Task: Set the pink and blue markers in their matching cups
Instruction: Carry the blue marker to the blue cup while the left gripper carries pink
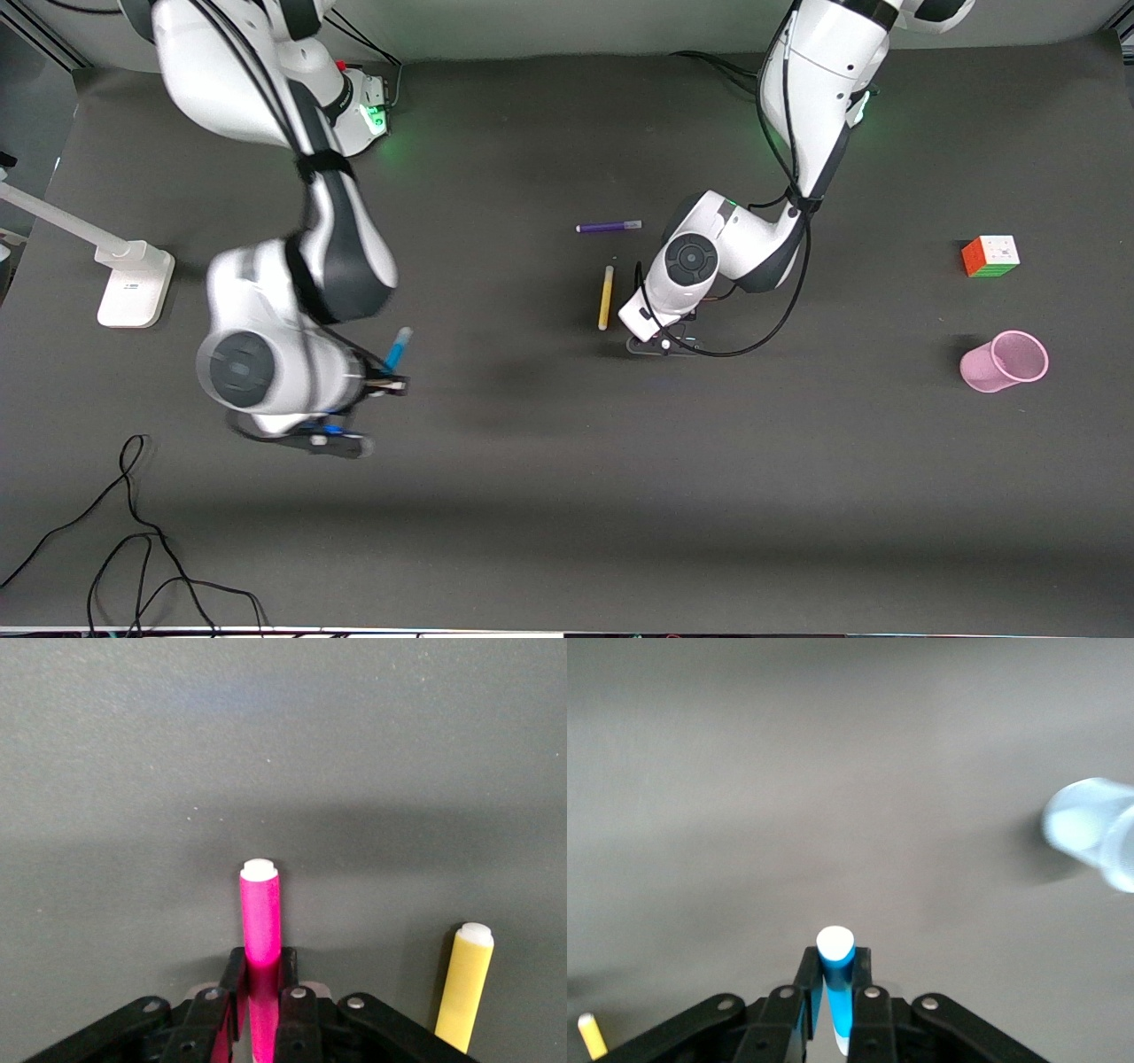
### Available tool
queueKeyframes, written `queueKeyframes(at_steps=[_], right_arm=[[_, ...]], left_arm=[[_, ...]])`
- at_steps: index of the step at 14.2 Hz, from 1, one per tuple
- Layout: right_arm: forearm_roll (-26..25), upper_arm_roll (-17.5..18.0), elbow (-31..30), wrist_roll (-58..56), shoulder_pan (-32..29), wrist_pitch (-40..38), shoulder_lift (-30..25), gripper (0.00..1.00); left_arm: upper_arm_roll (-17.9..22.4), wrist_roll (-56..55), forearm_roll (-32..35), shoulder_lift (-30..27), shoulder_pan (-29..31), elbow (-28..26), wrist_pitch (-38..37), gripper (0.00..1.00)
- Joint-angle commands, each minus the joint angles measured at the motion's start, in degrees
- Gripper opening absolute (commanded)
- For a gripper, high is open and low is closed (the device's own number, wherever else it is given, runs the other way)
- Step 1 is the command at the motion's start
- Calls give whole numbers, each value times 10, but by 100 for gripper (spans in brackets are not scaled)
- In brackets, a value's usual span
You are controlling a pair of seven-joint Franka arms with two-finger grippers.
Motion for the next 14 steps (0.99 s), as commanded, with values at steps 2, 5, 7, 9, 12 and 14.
queueKeyframes(at_steps=[2, 5, 7, 9, 12, 14], right_arm=[[-33, -60, -61, 7, 9, 48, -81, 0], [-85, -69, -161, 8, 10, 140, -151, 0], [-135, -70, -252, 8, 10, 222, -204, 0], [-154, -92, -336, 8, 9, 317, -254, 0], [-188, -112, -415, 8, 10, 404, -280, 0], [-201, -131, -496, 7, 10, 518, -292, 0]], left_arm=[[13, 7, 4, -71, 24, 11, -99, 0], [14, 13, 21, -141, 65, 48, -245, 0], [13, 51, 79, -184, 97, 67, -311, 0], [14, 109, 90, -220, 134, 86, -359, 0], [14, 244, 129, -261, 206, 97, -384, 0], [14, 348, 137, -265, 268, 105, -372, 0]])
